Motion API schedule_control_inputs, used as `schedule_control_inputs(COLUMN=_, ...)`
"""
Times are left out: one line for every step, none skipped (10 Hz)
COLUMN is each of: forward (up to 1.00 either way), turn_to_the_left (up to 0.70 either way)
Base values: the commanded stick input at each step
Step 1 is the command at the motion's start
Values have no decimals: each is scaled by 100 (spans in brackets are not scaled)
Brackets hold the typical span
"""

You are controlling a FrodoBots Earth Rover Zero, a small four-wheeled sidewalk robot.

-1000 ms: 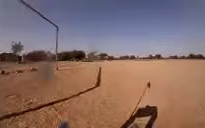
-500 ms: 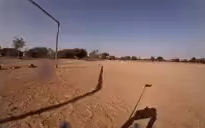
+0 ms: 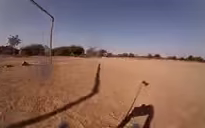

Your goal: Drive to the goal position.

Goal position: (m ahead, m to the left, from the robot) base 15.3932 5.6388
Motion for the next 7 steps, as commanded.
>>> schedule_control_inputs(forward=70, turn_to_the_left=0)
schedule_control_inputs(forward=70, turn_to_the_left=3)
schedule_control_inputs(forward=70, turn_to_the_left=15)
schedule_control_inputs(forward=70, turn_to_the_left=26)
schedule_control_inputs(forward=70, turn_to_the_left=15)
schedule_control_inputs(forward=70, turn_to_the_left=3)
schedule_control_inputs(forward=70, turn_to_the_left=0)
